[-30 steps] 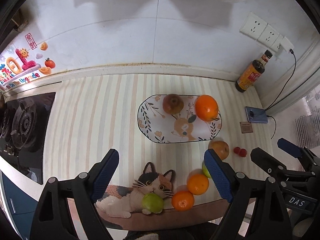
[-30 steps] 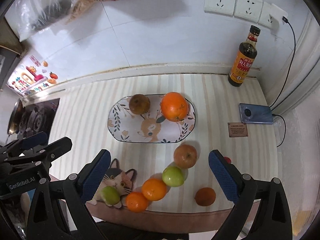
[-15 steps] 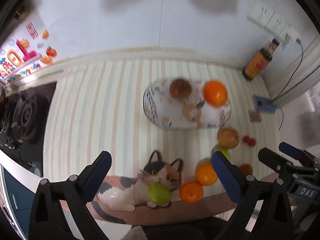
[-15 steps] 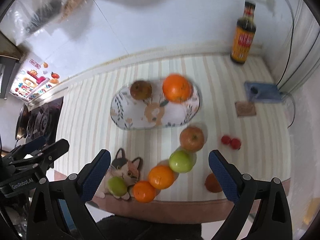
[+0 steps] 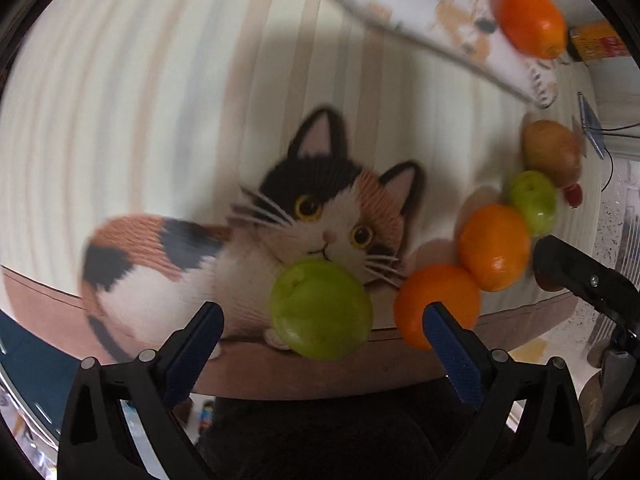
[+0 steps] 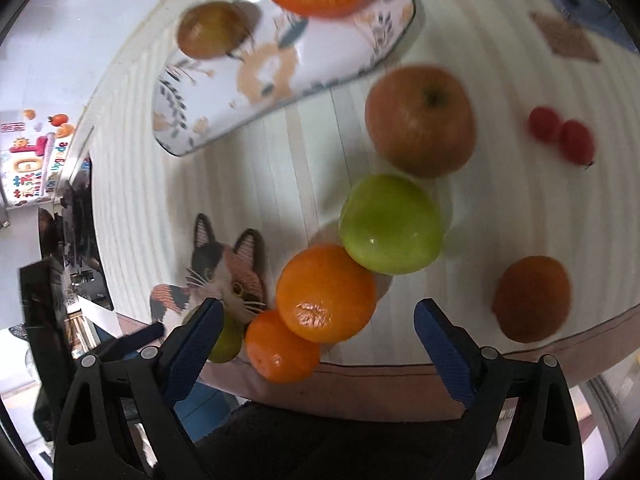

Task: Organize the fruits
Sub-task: 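Grasp the green fruit with the left gripper while the right grasps a small orange, then lower the green fruit onto the plate with the left gripper while the right places the small orange, then open both grippers and withdraw them from the plate, then grasp a small orange with the left gripper while the right grasps a green apple, then carry the small orange onto the plate with the left gripper while the right places the green apple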

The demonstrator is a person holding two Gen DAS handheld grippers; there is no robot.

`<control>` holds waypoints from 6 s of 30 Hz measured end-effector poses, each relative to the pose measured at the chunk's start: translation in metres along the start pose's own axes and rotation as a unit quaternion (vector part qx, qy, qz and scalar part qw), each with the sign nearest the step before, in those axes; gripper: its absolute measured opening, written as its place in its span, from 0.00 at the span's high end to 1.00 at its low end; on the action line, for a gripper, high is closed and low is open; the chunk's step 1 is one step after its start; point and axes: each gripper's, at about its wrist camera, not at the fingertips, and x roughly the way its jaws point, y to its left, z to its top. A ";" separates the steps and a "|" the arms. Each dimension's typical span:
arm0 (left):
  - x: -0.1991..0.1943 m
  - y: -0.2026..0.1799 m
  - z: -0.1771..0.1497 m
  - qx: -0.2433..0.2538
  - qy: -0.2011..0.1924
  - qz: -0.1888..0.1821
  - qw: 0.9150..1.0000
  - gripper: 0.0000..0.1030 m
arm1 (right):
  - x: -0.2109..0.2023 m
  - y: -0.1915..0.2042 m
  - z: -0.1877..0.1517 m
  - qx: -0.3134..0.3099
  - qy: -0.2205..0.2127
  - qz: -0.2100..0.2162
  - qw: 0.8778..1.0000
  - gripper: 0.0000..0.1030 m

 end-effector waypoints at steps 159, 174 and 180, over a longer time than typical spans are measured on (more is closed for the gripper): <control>-0.004 -0.069 0.002 0.078 -0.088 0.077 0.990 0.42 | 0.016 0.007 0.021 -0.073 -0.033 -0.043 0.996 0.39; -0.006 -0.036 0.031 0.041 -0.048 0.027 0.998 0.40 | 0.031 0.019 0.014 -0.067 -0.005 -0.046 0.997 0.38; -0.010 -0.021 0.047 0.057 -0.027 0.014 0.998 0.40 | 0.034 0.019 0.020 -0.065 0.012 -0.053 0.996 0.36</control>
